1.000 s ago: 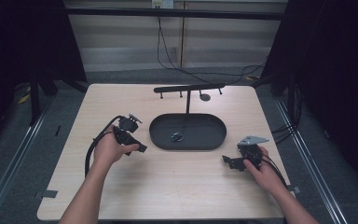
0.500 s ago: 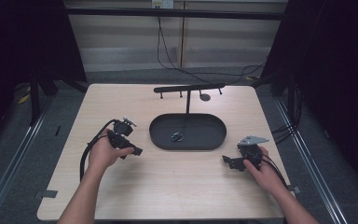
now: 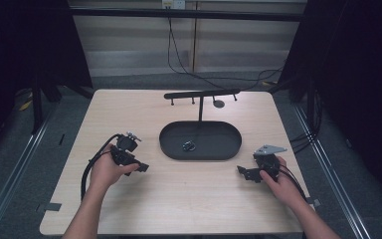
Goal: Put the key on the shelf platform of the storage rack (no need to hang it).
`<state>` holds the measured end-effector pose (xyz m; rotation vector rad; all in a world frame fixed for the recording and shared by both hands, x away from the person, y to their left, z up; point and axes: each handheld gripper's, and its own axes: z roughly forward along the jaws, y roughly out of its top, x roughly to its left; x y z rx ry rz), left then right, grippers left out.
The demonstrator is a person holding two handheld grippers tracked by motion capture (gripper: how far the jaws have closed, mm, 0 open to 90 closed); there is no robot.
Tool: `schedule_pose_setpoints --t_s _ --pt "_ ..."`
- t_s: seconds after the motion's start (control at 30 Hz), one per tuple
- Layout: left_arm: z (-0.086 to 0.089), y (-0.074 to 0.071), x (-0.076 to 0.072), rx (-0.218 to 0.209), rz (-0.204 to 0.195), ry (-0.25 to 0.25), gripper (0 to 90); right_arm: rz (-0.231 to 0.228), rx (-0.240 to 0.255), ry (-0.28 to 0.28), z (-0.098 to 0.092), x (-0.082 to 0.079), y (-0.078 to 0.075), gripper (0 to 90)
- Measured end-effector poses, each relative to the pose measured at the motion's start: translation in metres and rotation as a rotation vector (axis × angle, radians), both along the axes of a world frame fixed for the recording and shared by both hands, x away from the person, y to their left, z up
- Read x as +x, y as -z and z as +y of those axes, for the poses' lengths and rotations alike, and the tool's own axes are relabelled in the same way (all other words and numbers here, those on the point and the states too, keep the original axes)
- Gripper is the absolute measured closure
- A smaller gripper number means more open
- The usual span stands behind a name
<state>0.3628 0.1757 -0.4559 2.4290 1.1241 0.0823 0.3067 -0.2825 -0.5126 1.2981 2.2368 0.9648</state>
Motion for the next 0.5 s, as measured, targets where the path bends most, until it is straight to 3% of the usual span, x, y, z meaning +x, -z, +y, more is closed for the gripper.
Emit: schedule_pose_setpoints --t_s 0.5 --pt "0.011 0.014 -0.015 -0.006 -0.007 0.025 27.5 0.003 0.000 0.003 0.000 0.000 0.000 15.7"
